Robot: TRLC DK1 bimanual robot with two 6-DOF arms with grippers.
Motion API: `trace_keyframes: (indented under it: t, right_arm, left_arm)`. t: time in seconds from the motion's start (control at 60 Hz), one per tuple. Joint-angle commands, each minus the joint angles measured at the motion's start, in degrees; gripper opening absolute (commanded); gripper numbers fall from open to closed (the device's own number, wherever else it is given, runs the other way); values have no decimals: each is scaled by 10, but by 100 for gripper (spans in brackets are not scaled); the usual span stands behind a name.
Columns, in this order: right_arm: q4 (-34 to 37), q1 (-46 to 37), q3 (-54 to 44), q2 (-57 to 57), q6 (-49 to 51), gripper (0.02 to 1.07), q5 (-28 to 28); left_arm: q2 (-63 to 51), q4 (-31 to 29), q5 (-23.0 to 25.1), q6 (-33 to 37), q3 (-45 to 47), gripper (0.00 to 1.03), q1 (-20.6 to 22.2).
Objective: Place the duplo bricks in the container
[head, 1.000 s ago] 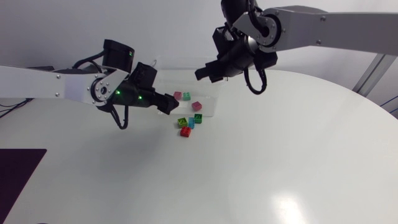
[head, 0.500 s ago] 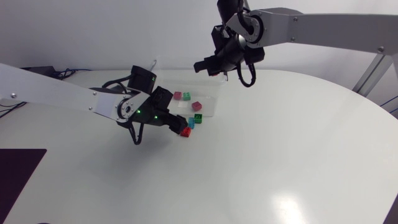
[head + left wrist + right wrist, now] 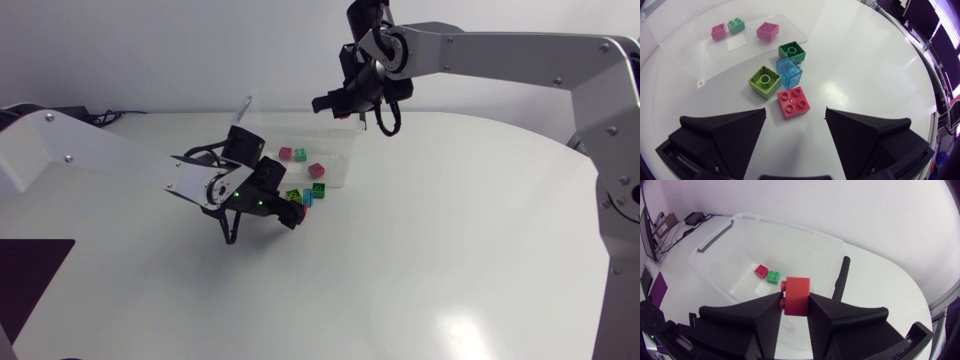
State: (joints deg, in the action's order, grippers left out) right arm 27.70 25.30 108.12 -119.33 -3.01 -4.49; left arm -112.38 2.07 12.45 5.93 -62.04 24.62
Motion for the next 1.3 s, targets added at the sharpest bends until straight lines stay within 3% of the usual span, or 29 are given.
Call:
trace_keyframes:
  t: [0.0,0.383,0.483,0.583,0.633,0.683,0.767,0.833,1.283]
  right_arm:
    - [-8,-6,26,-26,-10,34,0]
    - [-15,-13,98,-90,-9,35,-4]
    - [-14,-18,115,-103,-9,54,-9]
    - [-12,-20,116,-104,-11,80,-11]
    - [-10,-20,112,-101,-13,90,-11]
    - [-10,-20,99,-93,-15,94,-12]
    - [-20,-17,63,-66,-17,97,-12]
    - [-47,-12,7,-28,-17,97,-12]
    - [-151,36,-279,168,8,97,-13]
  left_arm:
    - [-19,6,-9,-18,-1,83,7]
    - [-54,26,-31,-38,-24,83,27]
    - [-60,33,-40,-47,-26,83,32]
    - [-65,45,-45,-53,-26,82,31]
    - [-67,50,-49,-58,-26,74,32]
    - [-69,57,-49,-59,-25,63,32]
    - [-72,60,-50,-65,-26,47,32]
    - [-71,73,-50,-65,-19,24,30]
    - [81,81,-50,-49,77,21,22]
